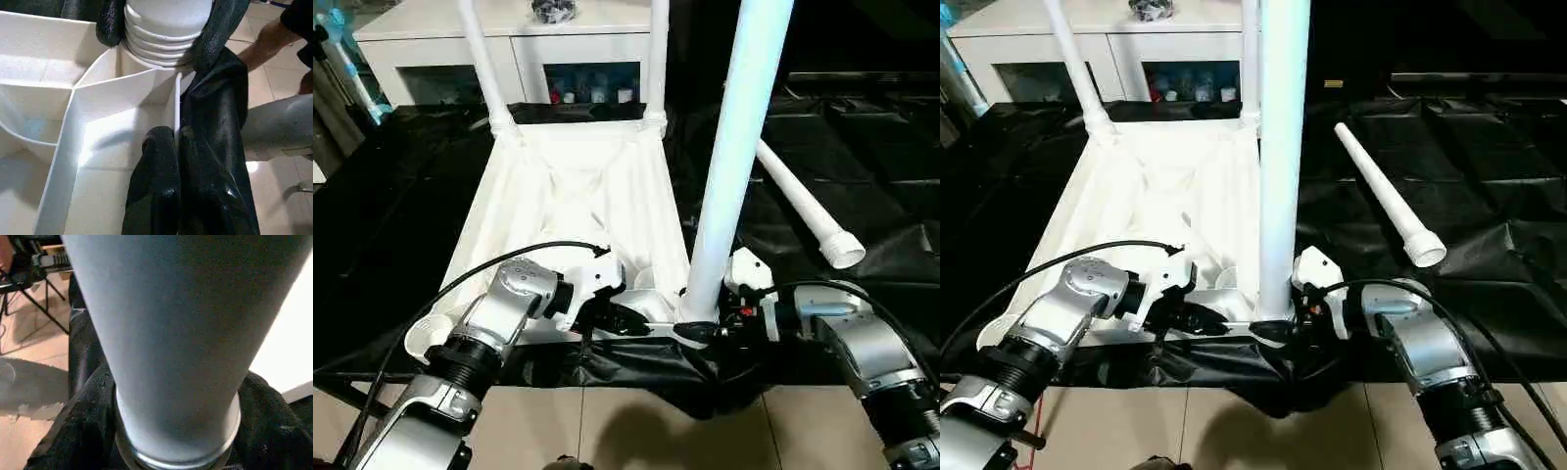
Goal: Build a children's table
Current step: Rotate leg to tighten
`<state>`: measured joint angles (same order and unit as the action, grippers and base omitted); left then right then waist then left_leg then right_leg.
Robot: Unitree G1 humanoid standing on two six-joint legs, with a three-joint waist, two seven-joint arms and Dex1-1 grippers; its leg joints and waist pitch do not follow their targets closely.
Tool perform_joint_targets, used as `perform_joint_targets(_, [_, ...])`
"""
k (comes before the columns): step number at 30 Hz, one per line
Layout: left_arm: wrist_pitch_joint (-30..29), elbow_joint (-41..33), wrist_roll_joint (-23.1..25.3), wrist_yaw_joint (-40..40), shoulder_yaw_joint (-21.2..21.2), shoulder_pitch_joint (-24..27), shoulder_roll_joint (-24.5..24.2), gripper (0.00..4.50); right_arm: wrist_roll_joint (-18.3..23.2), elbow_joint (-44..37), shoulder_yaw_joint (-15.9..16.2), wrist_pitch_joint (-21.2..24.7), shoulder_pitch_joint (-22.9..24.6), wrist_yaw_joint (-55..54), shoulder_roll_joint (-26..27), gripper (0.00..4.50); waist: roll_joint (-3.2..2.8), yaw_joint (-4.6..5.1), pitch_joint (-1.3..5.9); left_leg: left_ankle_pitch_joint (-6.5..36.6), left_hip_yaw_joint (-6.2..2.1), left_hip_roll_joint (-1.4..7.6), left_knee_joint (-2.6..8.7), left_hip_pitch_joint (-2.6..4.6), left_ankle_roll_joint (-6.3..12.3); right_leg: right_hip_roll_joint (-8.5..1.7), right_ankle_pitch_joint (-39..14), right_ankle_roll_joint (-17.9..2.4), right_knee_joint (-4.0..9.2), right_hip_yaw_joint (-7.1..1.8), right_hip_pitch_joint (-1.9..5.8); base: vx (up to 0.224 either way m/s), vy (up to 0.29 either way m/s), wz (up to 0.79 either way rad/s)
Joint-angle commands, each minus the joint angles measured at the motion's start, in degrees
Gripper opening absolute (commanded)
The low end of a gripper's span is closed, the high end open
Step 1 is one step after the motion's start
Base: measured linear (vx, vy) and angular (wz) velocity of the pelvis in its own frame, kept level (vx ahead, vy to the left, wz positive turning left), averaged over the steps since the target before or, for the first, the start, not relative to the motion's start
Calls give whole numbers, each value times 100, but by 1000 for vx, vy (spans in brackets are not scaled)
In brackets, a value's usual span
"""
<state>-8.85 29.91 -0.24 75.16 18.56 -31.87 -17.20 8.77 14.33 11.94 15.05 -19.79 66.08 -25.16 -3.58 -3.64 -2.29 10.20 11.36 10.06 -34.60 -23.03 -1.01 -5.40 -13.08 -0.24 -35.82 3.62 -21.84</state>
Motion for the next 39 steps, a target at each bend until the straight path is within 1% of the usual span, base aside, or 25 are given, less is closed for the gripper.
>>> perform_joint_targets(1, [68,-113,-112,-268,90,-184,451,0,-34,38,272,111,-40,-281,370,272,108,36,320,1046,-159,351,422,158,421,-359,-579,-1439,453,-247,184,0,0,0])
perform_joint_targets(3, [18,195,23,-859,-46,-341,651,0,-338,454,135,119,-184,-1138,647,272,112,69,305,1221,-164,346,443,168,317,-356,-834,-1406,481,-250,174,0,0,0])
perform_joint_targets(4, [-7,304,74,-1076,-91,-401,727,0,-463,622,77,106,-245,-1499,758,272,111,106,280,1343,-160,329,457,175,191,-344,-1081,-1371,511,-252,139,0,0,0])
perform_joint_targets(5, [-87,490,147,-1452,-160,-525,875,0,-548,945,-103,173,-367,-2133,1003,272,119,149,283,1506,-185,324,474,185,38,-367,-1364,-1314,520,-255,156,0,0,0])
perform_joint_targets(7, [-162,641,209,-1814,-223,-634,1009,0,-515,1141,-258,288,-447,-2531,1200,272,125,220,282,1562,-205,307,489,159,-39,-365,-1487,-1234,535,-244,177,0,0,0])
perform_joint_targets(9, [-185,678,225,-1915,-240,-661,1044,0,-508,1178,-293,317,-463,-2623,1248,271,132,227,294,1543,-204,314,481,160,19,-368,-1404,-1177,558,-255,188,0,0,0])
perform_joint_targets(10, [-212,767,246,-2106,-269,-724,1121,0,-518,1286,-350,337,-508,-2833,1351,271,137,230,299,1441,-188,311,465,160,93,-362,-1195,-1203,547,-266,180,0,0,0])
perform_joint_targets(11, [-281,1012,289,-2599,-353,-895,1339,0,-594,1651,-454,331,-678,-3404,1597,271,131,244,293,1394,-176,293,459,163,129,-352,-1110,-1257,548,-265,165,0,0,0])
perform_joint_targets(12, [-316,1099,298,-2788,-382,-957,1443,0,-596,1856,-526,305,-781,-3682,1729,271,129,249,292,1394,-175,286,458,166,119,-352,-1140,-1273,550,-260,167,0,0,0])
perform_joint_targets(13, [-323,1165,317,-2895,-412,-995,1513,0,-613,1995,-587,279,-851,-3853,1820,271,103,254,300,1391,-178,285,455,175,100,-354,-1142,-1290,545,-259,170,0,0,0])
perform_joint_targets(15, [-280,1275,374,-2982,-402,-1061,1672,0,-662,2332,-673,95,-1052,-4071,2018,271,118,253,323,1230,-179,289,444,158,151,-355,-823,-1339,526,-253,204,0,0,0])
perform_joint_targets(16, [-254,1289,384,-2970,-390,-1067,1705,0,-640,2394,-714,60,-1099,-4074,2075,271,113,255,329,1195,-172,287,437,161,188,-355,-728,-1358,525,-256,199,0,0,0])
perform_joint_targets(17, [-232,1297,384,-2951,-382,-1070,1725,0,-594,2426,-759,57,-1134,-4062,2117,271,117,257,331,1092,-172,287,431,149,266,-354,-544,-1391,510,-251,216,0,0,0])
perform_joint_targets(18, [-219,1299,382,-2940,-376,-1070,1735,0,-562,2441,-786,62,-1154,-4054,2142,306,120,251,339,999,-166,288,421,148,357,-357,-383,-1423,498,-249,227,0,0,0])
perform_joint_targets(20, [-181,1192,351,-2772,-292,-999,1706,0,-468,2393,-794,75,-1181,-3899,2139,341,130,235,334,915,-160,286,412,142,464,-362,-312,-1454,494,-243,236,0,0,0])
perform_joint_targets(22, [-89,1107,318,-2559,-226,-928,1665,0,-484,2375,-758,8,-1206,-3773,2103,348,125,230,330,953,-162,297,417,149,489,-362,-425,-1455,503,-238,230,0,0,0])
perform_joint_targets(24, [-10,1002,280,-2300,-170,-839,1592,0,-495,2316,-668,-123,-1209,-3502,2001,375,132,231,324,1013,-164,309,431,150,475,-356,-526,-1449,506,-236,224,0,0,0])
perform_joint_targets(28, [63,839,231,-1945,-101,-723,1479,0,-472,2058,-500,-222,-1117,-2858,1792,375,122,213,334,923,-159,322,421,152,539,-358,-287,-1493,478,-242,232,0,0,0])
perform_joint_targets(29, [52,718,193,-1741,-52,-649,1396,0,-451,1778,-346,-276,-987,-2415,1601,375,122,196,332,891,-158,324,416,152,574,-354,-218,-1498,478,-237,242,0,0,0])
perform_joint_targets(33, [150,466,86,-1255,34,-495,1197,0,-308,1072,-30,-282,-632,-1312,1047,375,122,129,344,766,-150,341,406,160,682,-348,-28,-1495,457,-236,246,0,0,0])
perform_joint_targets(34, [143,436,70,-1193,42,-478,1174,0,-292,999,-2,-282,-593,-1195,982,375,121,90,352,725,-143,356,395,168,721,-344,104,-1518,436,-233,249,0,0,0])
perform_joint_targets(35, [173,316,21,-927,100,-412,1059,0,-221,764,81,-244,-465,-811,739,375,114,62,352,698,-145,359,398,165,755,-347,151,-1524,430,-230,242,0,0,0])
perform_joint_targets(36, [178,268,9,-835,119,-387,1015,0,-200,684,104,-238,-419,-669,655,375,123,46,355,683,-144,361,389,163,770,-347,172,-1528,420,-227,246,0,0,0])
perform_joint_targets(38, [223,113,-44,-526,170,-306,875,0,-142,453,157,-207,-293,-284,428,375,98,10,348,776,-145,367,398,165,767,-354,49,-1533,437,-226,232,0,0,0])
perform_joint_targets(39, [242,52,-69,-404,185,-275,822,0,-120,374,173,-191,-253,-167,356,375,102,5,345,794,-141,373,399,169,757,-352,33,-1535,438,-230,222,0,0,0])
